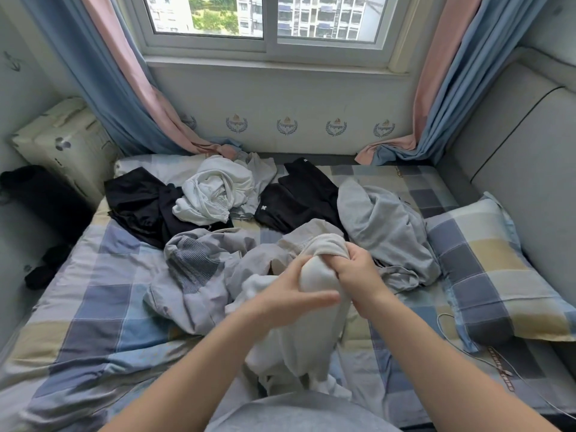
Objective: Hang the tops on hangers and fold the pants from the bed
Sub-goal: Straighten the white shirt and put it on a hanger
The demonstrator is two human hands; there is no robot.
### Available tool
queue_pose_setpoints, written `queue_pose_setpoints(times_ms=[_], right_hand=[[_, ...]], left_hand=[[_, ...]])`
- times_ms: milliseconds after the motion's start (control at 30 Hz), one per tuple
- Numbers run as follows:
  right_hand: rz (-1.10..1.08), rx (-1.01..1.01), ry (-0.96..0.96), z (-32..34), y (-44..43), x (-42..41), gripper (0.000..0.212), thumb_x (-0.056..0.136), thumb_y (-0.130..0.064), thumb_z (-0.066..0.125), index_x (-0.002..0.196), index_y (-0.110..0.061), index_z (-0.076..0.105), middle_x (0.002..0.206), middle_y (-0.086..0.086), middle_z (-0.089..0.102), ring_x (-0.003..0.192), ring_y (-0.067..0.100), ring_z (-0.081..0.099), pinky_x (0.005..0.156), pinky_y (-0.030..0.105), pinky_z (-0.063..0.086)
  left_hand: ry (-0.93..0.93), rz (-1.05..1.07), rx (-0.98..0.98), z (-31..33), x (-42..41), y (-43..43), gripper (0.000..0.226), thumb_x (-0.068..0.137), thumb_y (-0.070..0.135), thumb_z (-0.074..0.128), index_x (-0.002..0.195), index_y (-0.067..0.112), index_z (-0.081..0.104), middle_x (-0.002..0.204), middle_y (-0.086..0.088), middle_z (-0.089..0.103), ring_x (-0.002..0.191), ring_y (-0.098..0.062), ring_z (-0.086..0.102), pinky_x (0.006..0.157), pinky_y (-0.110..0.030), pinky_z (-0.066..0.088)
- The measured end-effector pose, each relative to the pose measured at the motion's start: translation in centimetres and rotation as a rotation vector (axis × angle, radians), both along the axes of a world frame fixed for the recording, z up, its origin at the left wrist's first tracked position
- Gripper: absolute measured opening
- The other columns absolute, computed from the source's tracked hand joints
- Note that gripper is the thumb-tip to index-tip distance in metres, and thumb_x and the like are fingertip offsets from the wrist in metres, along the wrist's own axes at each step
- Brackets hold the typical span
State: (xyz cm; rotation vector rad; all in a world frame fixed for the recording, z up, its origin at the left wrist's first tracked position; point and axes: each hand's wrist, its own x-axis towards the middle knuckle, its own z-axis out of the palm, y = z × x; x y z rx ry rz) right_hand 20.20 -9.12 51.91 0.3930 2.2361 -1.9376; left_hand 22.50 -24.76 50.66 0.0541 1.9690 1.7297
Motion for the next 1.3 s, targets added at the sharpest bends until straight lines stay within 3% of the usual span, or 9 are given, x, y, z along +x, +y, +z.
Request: queue_pose_setpoints(times_ms=[67,167,300,500,633,867,1067,1167,1300], right_hand=[[-0.025,-0.063,-0.028,1.0,-0.7,0.4,0.017,0.094,-0.016,0.066,0.106,-0.004,0.07,0.107,0.02,0.073,0.101,0.033,0.07,0.091,0.052,0.057],[0.002,-0.184,-0.065,2.2,-0.8,0.7,0.018,0.094,-0.008,0.064,0.111,0.0,0.067,0.113,0.024,0.07,0.103,0.034,0.069,0.092,0.049,0.055],[0.156,-0.396,-0.018,3.0,0.0,1.2,0.016,0.096,-0.005,0.059,0.109,-0.003,0.068,0.104,0.016,0.072,0.095,0.025,0.069,0.086,0.037,0.056],[0.345,0.025,0.092,1.1,2.9,1.3,0.06,0.089,-0.007,0.071,0.137,-0.038,0.05,0.138,-0.01,0.056,0.128,0.005,0.052,0.101,0.028,0.045],[0.569,0.085,-0.07,-2.2,1.6,2.0,0.071,0.084,-0.01,0.077,0.13,-0.054,0.046,0.118,-0.037,0.06,0.107,-0.024,0.053,0.081,0.005,0.046],[0.444,0.224,-0.048,-6.2,-0.1,2.0,0.02,0.1,-0.019,0.06,0.108,-0.002,0.068,0.106,0.016,0.074,0.107,0.033,0.068,0.1,0.056,0.048],[0.306,0.119,0.035,-3.3,0.1,2.0,0.025,0.105,-0.01,0.048,0.098,-0.004,0.071,0.098,0.014,0.075,0.088,0.016,0.068,0.079,0.033,0.055],[0.228,0.032,0.096,-1.3,-0.2,2.2,0.027,0.106,-0.013,0.046,0.097,0.002,0.067,0.096,0.023,0.069,0.088,0.023,0.061,0.083,0.04,0.05],[0.058,-0.183,0.112,1.9,-0.5,2.1,0.027,0.106,-0.021,0.047,0.101,-0.008,0.07,0.108,0.027,0.069,0.098,0.033,0.064,0.096,0.055,0.05]], left_hand=[[0.129,0.026,-0.065,-1.4,0.6,0.5,0.084,0.063,0.035,0.088,0.13,0.051,0.041,0.12,0.014,0.063,0.107,0.0,0.064,0.088,-0.03,0.056],[0.311,0.153,-0.214,-1.8,0.4,-0.2,0.059,0.069,0.036,0.075,0.121,0.051,0.052,0.106,0.02,0.067,0.099,-0.001,0.064,0.087,-0.042,0.055],[0.266,0.279,0.056,-0.7,-0.6,-1.3,0.039,0.074,0.013,0.067,0.109,0.03,0.072,0.101,0.003,0.075,0.095,-0.015,0.069,0.087,-0.042,0.055],[0.0,0.43,0.404,2.1,-1.6,-4.1,0.04,0.072,0.014,0.066,0.112,0.009,0.069,0.098,-0.016,0.072,0.091,-0.031,0.068,0.082,-0.043,0.055],[-0.045,0.402,0.538,3.8,-1.8,-4.2,0.035,0.069,0.004,0.064,0.104,0.006,0.07,0.086,-0.014,0.072,0.079,-0.028,0.07,0.074,-0.038,0.059],[-0.069,0.399,0.586,4.8,-2.1,-5.3,0.027,0.065,0.007,0.064,0.09,0.007,0.076,0.083,-0.013,0.074,0.075,-0.024,0.073,0.064,-0.031,0.06],[-0.02,0.494,0.185,3.0,-3.7,-6.4,0.052,0.09,0.02,0.069,0.138,0.008,0.05,0.125,-0.022,0.064,0.1,-0.026,0.066,0.081,-0.039,0.055],[0.046,0.469,-0.066,1.7,-3.8,-6.8,0.08,0.092,0.026,0.072,0.155,0.023,0.023,0.147,-0.005,0.042,0.129,-0.023,0.05,0.106,-0.043,0.045],[0.294,0.224,-0.466,0.3,-2.4,-5.9,0.067,0.086,0.046,0.074,0.144,0.034,0.043,0.149,0.006,0.038,0.14,-0.017,0.034,0.114,-0.038,0.032]])
